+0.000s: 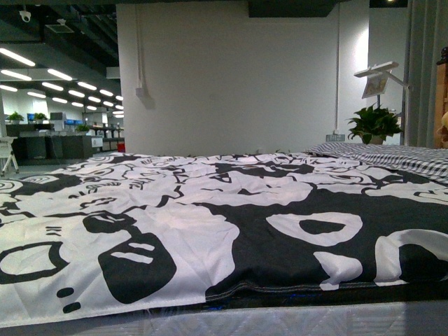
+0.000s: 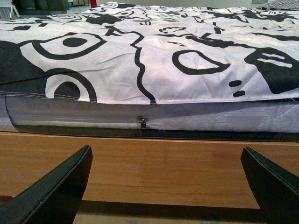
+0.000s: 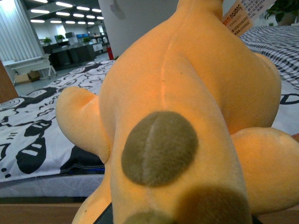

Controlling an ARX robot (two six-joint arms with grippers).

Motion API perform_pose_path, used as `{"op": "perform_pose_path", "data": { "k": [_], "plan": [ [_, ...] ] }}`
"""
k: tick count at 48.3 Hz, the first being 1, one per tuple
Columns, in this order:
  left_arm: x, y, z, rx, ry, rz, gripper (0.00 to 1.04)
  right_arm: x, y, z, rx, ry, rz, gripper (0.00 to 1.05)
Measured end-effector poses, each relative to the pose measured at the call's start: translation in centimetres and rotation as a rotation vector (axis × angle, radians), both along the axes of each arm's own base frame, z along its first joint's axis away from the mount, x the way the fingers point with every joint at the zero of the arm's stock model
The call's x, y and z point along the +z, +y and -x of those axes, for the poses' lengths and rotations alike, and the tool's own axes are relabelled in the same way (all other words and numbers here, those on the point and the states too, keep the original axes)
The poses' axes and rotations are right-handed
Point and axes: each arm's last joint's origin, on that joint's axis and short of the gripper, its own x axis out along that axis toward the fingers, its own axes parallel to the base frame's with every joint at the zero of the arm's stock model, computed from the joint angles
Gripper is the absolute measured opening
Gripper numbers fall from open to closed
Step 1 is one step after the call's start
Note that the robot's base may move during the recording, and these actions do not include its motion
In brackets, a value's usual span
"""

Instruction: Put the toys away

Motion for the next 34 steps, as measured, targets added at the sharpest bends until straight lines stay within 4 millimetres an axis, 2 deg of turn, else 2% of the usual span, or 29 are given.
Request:
{"op": "perform_pose_path", "data": {
  "k": [6,15,34],
  "plan": [
    [0.0,0.0,0.0,0.000,0.000,0.000,0.99,-2.1,0.8,0.3,-0.017,-0.047,0.048,0.20],
    [0.0,0.0,0.0,0.000,0.000,0.000,0.99,-5.5,1.0,0.2,-0.041,-0.001,0.077,0.20],
    [0.0,0.0,0.0,0.000,0.000,0.000,0.99,-7.9,0.9,0.3,-0.087,0.015,0.094,0.20]
  ]
}}
